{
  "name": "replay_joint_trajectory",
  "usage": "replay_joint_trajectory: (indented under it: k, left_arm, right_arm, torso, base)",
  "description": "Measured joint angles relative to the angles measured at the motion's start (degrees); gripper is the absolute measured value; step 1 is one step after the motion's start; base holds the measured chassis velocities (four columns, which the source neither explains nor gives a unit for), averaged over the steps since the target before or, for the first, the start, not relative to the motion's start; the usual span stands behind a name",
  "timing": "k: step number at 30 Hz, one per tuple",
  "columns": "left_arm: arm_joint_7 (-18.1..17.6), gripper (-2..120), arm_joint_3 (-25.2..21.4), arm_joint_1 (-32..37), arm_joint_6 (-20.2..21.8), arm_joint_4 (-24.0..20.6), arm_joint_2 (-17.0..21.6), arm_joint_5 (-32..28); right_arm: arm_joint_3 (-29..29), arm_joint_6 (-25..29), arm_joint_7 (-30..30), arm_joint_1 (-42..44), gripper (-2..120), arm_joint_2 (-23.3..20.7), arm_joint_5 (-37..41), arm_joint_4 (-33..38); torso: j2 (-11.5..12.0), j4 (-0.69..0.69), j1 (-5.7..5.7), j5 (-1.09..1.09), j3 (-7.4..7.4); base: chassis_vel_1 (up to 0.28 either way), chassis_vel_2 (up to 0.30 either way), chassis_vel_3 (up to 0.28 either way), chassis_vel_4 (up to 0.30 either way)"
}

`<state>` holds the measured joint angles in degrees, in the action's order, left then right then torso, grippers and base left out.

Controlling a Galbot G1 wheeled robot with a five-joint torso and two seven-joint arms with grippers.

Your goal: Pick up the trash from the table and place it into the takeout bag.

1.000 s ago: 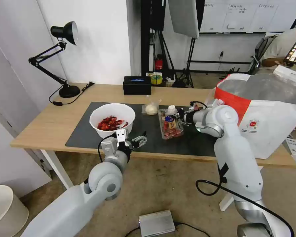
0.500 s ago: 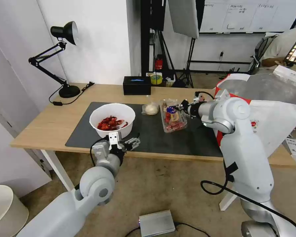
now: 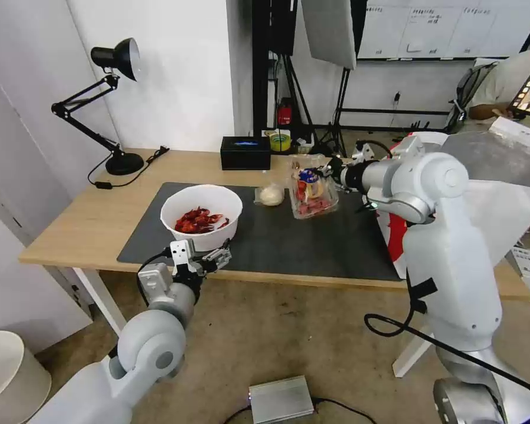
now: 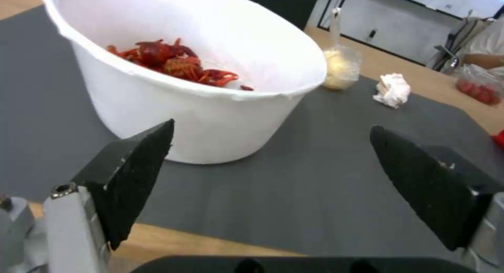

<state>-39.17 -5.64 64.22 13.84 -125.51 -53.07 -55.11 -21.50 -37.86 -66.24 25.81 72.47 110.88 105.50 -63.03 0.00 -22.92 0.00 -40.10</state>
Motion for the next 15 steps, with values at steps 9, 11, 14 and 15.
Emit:
replay_joint_trajectory:
  k: [9,11,14,15]
  left_arm:
    - [0.05,100,-0.58,0.8,-0.09,-0.05,0.02,0.48]
    - [0.05,100,-0.58,0.82,-0.09,-0.01,0.03,0.51]
    - [0.02,100,-0.57,1.09,-0.1,0.15,-0.01,0.89]
    - [0.02,100,-0.57,1.09,-0.1,0.15,-0.01,0.89]
  right_arm:
    - [-1.17,1.22,-1.77,-2.63,0,-1.83,1.17,-0.24]
    - [-1.32,1.39,-2.04,-2.97,0,-2.12,1.43,-0.24]
    - [-1.67,1.86,-3.03,-4.15,0,-3.19,2.18,-0.24]
    - [-1.67,1.86,-3.03,-4.15,0,-3.19,2.18,-0.24]
  torso:
    - [0.0,0.0,0.0,0.0,0.0]
    - [0.0,0.0,0.0,0.0,0.0]
    - [0.0,0.0,0.0,0.0,0.0]
    - [0.0,0.0,0.0,0.0,0.0]
  base:
    - [0.0,0.0,0.0,0.0]
    - [0.0,0.0,0.0,0.0]
    - [0.0,0.0,0.0,0.0]
    - [0.0,0.0,0.0,0.0]
